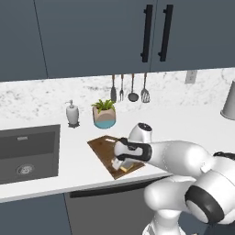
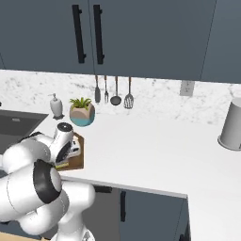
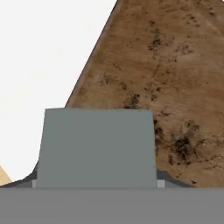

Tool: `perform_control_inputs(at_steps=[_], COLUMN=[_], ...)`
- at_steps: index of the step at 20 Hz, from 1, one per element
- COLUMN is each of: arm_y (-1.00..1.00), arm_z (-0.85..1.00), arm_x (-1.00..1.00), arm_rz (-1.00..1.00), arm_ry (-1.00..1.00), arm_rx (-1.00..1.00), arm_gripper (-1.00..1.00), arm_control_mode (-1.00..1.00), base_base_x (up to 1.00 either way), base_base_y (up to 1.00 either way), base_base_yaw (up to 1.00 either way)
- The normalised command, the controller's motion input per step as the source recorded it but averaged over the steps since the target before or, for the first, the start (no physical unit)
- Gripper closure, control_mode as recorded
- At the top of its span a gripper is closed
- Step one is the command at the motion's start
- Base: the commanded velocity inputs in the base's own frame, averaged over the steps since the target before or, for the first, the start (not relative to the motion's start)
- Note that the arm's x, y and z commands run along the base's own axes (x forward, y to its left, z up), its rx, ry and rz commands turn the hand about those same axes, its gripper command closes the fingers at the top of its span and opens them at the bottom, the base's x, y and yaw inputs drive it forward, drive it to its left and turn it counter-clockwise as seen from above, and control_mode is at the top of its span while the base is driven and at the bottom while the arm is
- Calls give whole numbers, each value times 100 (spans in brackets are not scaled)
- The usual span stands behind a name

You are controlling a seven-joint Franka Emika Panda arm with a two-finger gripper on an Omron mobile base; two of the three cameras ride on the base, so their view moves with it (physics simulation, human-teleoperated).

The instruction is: Pick up the sponge from the counter and clean the cutting board by briefly scrubbing or pressing down on the cutting board. Once finished, release the sponge.

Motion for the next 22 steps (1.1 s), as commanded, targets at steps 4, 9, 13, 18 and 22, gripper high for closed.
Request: perform_control_inputs(at_steps=[4, 9, 13, 18, 22], arm_y=[-86, -79, -66, -41, -45], arm_z=[-15, -45, -58, -32, 0], arm_x=[0, 0, 0, 0, 4], arm_rz=[0, 0, 0, 0, 0], arm_ry=[0, 0, 0, -1, -2], arm_rx=[0, 3, 6, 1, 1], arm_gripper=[100, 100, 100, 100, 100], arm_control_mode=[-100, -100, -100, -100, -100], base_base_x=[0, 0, 0, 0, 0], base_base_y=[0, 0, 0, 0, 0], base_base_yaw=[0, 0, 0, 0, 0])
